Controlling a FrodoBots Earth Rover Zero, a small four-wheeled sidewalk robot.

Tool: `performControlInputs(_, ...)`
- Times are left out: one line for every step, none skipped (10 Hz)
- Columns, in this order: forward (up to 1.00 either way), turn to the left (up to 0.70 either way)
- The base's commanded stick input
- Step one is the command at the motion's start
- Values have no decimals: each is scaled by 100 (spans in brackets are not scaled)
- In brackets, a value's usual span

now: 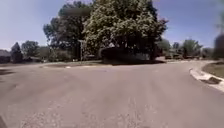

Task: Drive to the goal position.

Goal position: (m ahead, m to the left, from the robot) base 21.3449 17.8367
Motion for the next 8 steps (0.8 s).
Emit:
performControlInputs(70, 23)
performControlInputs(70, 4)
performControlInputs(70, 0)
performControlInputs(70, 0)
performControlInputs(70, 0)
performControlInputs(70, 0)
performControlInputs(70, 0)
performControlInputs(70, 0)
